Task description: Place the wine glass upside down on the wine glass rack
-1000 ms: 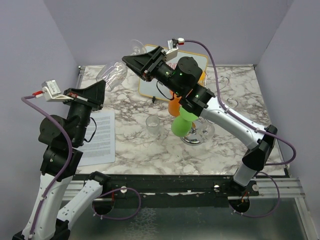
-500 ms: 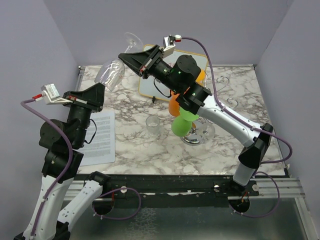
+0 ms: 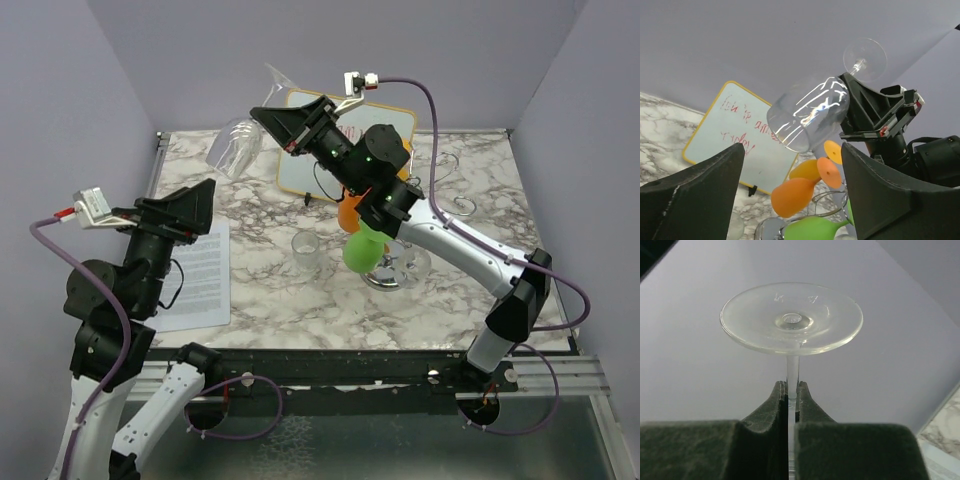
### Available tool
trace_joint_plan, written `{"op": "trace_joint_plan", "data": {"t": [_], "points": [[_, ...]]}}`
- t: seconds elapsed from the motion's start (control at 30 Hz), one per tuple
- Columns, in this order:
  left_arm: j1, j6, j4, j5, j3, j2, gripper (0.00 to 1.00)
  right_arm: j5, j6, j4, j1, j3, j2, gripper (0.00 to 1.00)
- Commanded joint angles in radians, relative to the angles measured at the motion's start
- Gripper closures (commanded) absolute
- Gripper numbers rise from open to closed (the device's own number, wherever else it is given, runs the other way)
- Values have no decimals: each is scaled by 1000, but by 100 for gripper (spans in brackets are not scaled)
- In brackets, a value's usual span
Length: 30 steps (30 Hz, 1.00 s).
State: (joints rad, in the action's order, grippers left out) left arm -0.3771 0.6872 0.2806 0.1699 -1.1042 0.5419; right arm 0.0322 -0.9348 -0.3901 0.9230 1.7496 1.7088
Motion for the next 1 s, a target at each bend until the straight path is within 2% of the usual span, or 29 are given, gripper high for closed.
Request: {"op": "trace_joint_plan", "data": {"t": [0.0,0.17,0.37,0.47,0.63,0.97], "points": [[-2,3,97,-21,-72,-59,18,-14,246,-171,5,-76,-53,99],[-2,-33,99,-62,-157,-59,11,-107,417,-227,6,-147,-98,99],[-3,-58,122,-216,-255,78,9,-249,585,-222,5,-212,-155,99],[-3,31,126,-319,-323,175,4,-297,665,-219,6,-242,-183,99],[-3,195,-11,-468,-360,266,1,-381,872,-263,6,-294,-220,99],[-3,353,-102,-516,-350,326,2,-478,1074,-303,6,-343,-227,99]]}}
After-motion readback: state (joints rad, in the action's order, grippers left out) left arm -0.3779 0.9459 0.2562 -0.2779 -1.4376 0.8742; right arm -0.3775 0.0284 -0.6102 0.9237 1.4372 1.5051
